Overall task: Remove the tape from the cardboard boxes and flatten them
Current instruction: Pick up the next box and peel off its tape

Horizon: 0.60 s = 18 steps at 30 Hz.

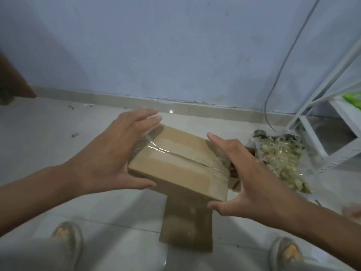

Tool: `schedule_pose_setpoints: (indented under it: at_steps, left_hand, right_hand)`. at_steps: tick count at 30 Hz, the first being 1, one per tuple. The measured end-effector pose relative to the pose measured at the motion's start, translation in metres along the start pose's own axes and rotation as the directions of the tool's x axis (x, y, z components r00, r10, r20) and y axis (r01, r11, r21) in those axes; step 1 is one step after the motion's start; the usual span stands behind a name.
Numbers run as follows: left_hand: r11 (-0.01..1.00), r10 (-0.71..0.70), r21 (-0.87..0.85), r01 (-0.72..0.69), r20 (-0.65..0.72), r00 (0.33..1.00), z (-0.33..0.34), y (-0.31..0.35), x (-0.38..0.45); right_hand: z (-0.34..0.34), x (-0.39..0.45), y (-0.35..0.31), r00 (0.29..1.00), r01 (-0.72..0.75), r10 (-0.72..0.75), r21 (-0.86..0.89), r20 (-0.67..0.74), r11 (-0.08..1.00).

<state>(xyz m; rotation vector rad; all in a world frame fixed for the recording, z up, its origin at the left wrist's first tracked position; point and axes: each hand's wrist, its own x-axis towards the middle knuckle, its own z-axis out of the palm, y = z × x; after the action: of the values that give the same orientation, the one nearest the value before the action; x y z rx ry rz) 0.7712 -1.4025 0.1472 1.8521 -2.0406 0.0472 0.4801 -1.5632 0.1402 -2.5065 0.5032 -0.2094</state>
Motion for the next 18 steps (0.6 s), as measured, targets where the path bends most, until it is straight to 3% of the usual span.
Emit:
schedule_pose_setpoints:
  at_steps: [2,4,6,10,13,15,18]
  left_hand:
    - [0.96,-0.074,-0.275,0.052,-0.071,0.995,-0.004,-0.004,-0.002]
    - [0.84,-0.22,-0.517,0.163,-0.049,0.974,-0.007,-0.005,-0.007]
    - [0.773,-0.261,-0.597,0.217,0.012,0.965,-0.007,-0.003,-0.009]
    - [0.859,-0.214,-0.475,0.192,0.007,0.977,-0.007,0.011,-0.008]
    - [0.985,-0.141,-0.095,0.143,0.033,0.99,-0.005,0.025,-0.007]
    - [0.986,-0.079,0.147,0.073,0.037,0.996,-0.002,0.038,-0.006]
    - [0.972,-0.081,0.223,0.079,-0.001,0.997,-0.004,0.054,-0.004]
  right_hand:
    - [0.0,-0.003,0.004,1.0,0.001,0.001,0.076,-0.024,0.997]
    - [0.001,-0.007,0.008,0.998,0.007,0.004,0.17,-0.067,0.985]
    - [0.006,-0.009,0.009,0.998,0.019,-0.004,0.223,-0.067,0.975]
    - [0.025,-0.011,0.006,0.999,0.011,-0.02,0.202,0.043,0.979]
    - [0.021,-0.009,-0.006,0.997,0.07,-0.066,0.123,-0.036,0.99]
    - [0.015,-0.008,-0.018,0.99,0.13,-0.124,0.084,-0.068,0.988]
    - [0.016,-0.008,-0.032,0.979,0.198,-0.199,-0.025,-0.048,0.98]
